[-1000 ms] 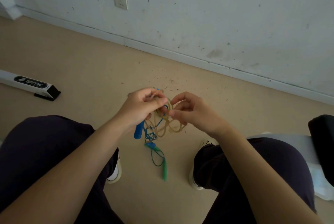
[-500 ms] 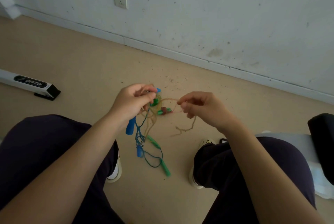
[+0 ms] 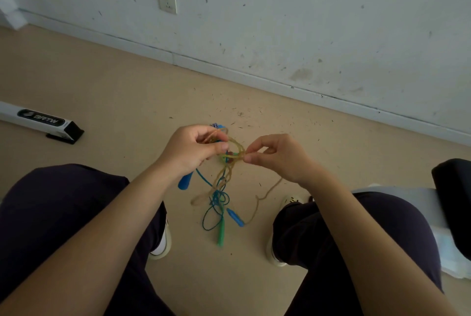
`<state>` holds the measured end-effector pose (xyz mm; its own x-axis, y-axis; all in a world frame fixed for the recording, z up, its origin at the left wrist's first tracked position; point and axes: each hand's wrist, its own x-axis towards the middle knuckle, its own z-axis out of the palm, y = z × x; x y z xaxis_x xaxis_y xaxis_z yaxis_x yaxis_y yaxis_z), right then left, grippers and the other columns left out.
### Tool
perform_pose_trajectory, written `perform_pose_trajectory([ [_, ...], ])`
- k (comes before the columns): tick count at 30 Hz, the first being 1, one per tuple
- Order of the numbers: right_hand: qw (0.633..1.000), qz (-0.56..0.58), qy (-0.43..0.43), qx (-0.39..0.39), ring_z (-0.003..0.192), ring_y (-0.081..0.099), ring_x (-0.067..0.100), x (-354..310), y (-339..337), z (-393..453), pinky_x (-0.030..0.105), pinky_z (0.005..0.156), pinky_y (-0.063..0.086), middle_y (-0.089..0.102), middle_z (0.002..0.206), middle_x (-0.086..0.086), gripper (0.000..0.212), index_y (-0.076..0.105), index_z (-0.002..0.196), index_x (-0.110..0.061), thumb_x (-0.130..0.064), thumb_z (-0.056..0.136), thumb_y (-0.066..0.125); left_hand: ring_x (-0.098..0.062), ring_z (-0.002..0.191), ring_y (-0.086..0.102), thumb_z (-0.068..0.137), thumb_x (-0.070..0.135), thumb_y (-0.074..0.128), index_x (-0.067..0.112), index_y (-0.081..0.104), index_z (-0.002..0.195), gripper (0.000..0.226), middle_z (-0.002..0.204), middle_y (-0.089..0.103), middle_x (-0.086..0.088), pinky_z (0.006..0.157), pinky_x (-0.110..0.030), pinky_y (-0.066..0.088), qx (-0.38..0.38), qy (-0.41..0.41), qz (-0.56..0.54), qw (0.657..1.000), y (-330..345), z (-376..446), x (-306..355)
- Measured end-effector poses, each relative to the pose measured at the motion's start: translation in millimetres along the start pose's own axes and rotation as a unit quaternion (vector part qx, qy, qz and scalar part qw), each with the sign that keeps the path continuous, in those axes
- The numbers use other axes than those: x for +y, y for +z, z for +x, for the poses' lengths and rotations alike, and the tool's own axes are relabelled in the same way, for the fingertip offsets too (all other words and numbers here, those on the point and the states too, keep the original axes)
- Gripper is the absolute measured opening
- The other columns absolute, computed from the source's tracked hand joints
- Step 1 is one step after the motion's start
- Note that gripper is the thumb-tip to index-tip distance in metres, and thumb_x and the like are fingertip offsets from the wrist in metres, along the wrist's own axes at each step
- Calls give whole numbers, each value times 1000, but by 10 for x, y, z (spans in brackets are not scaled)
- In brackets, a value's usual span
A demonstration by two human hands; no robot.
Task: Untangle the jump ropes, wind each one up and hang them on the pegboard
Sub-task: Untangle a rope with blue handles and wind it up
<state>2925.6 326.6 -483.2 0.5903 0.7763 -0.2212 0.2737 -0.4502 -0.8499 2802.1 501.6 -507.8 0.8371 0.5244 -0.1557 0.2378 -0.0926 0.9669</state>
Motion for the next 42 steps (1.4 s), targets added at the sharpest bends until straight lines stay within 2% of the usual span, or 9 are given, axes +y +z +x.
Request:
perform_pose_trajectory([
  [4,994,24,-22,107,46,43,0,-10,-129,-44,14,53,38,58,52,-20,15,75,86,-20,-32,91,66,11,51,53,84,10,77,20,74,99,19,74,65,20,53,-1,37,71,3,36,997,-111,43,2],
  [8,953,147,5,265,55,52,17,83,-365,-41,30,59,47,56,57,1,23,74,84,-16,-28,97,60,8,86,61,84,17,78,22,73,111,28,104,68,17,75,-7,44,101,9,50,994,-245,42,23],
  [12,981,137,9,137,66,63,22,61,-271,-27,37,74,56,68,74,7,16,75,97,-13,-22,96,61,11,61,59,89,17,72,27,74,107,20,83,68,19,60,-8,42,17,18,49,998,-148,-29,54],
  [18,997,13,72,-7,52,60,18,7,6,-32,38,60,56,72,76,3,43,60,118,-14,-42,87,70,-3,56,51,94,14,66,22,76,107,18,68,66,17,61,-23,39,-57,14,12,998,-38,-55,36],
  [22,983,-150,88,60,110,60,20,146,18,45,36,93,51,59,125,2,78,53,132,-12,-62,75,71,-10,58,47,98,10,58,18,77,99,20,67,58,3,55,-23,41,-68,22,-61,996,-55,-84,73],
  [25,984,-141,72,79,126,48,19,160,46,59,40,106,44,43,143,3,94,39,145,-16,-61,71,75,-4,65,54,100,11,56,21,77,96,24,78,56,-6,62,-22,50,-88,37,-47,994,-54,-90,90],
  [31,998,-38,-56,-2,112,59,4,36,150,9,10,88,45,63,118,-11,53,55,119,-31,-34,74,84,-5,66,54,100,11,54,19,75,96,22,70,50,-2,65,-24,51,-131,40,-63,989,-4,-106,95],
  [35,1000,-10,-18,-22,91,68,12,72,184,41,30,86,57,69,101,2,51,53,113,-26,-28,74,85,-7,63,49,100,10,51,24,76,88,31,65,48,4,60,-23,47,-126,29,-127,983,-8,-94,98],
  [42,999,-37,-5,-31,70,67,12,107,202,38,24,64,52,68,91,3,33,49,106,-22,-14,86,74,-7,58,46,100,9,48,13,68,95,21,63,47,3,54,-21,44,-68,-2,-257,964,-43,-48,116],
])
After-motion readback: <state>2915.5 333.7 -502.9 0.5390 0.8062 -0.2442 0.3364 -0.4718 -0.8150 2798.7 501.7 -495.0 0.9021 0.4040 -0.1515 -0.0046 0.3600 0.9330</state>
